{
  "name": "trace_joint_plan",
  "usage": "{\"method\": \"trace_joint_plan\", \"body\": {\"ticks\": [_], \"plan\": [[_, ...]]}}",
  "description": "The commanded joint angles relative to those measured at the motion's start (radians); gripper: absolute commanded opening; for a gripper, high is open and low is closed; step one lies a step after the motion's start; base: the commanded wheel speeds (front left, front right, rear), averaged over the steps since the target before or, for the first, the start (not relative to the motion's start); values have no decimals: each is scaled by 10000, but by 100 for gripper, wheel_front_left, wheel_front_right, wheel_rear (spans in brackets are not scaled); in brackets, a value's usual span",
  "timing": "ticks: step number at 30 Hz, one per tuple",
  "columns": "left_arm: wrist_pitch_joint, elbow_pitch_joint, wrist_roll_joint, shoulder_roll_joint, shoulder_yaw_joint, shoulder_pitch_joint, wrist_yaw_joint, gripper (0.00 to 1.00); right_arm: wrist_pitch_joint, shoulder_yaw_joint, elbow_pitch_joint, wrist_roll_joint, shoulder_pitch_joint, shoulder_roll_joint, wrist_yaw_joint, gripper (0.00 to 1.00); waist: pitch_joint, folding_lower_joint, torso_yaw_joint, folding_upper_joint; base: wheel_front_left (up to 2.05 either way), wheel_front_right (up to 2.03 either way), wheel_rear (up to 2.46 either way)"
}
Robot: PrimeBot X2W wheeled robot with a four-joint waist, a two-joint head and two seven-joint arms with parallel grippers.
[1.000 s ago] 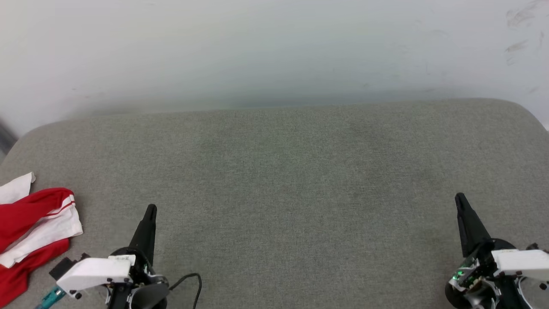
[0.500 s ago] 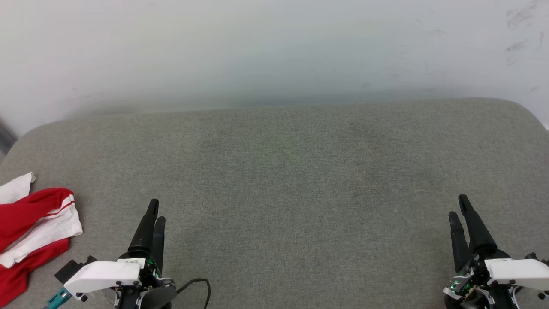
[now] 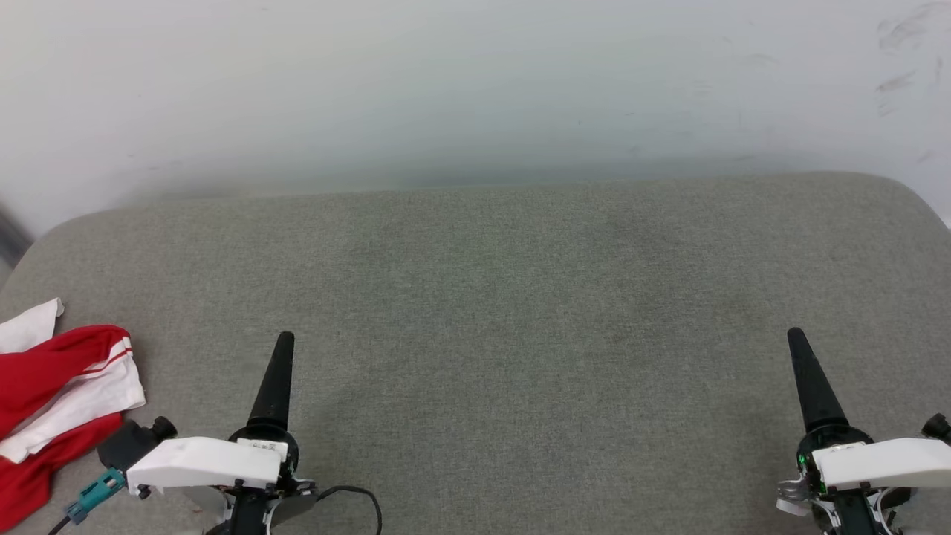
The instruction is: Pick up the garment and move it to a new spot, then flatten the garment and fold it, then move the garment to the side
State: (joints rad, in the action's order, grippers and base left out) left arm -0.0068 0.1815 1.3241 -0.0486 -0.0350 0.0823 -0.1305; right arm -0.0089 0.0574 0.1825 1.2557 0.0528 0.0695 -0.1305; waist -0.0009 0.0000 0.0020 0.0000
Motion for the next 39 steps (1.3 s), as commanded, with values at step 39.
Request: {"method": "trace_joint_plan", "body": {"ticks": [39], "plan": [[-1336,-735,-8053,-627,525,-50,276,100,62,-634,-1413,-7464,-225,190,-3,100,-8,0,127,0,0,0,0]]}}
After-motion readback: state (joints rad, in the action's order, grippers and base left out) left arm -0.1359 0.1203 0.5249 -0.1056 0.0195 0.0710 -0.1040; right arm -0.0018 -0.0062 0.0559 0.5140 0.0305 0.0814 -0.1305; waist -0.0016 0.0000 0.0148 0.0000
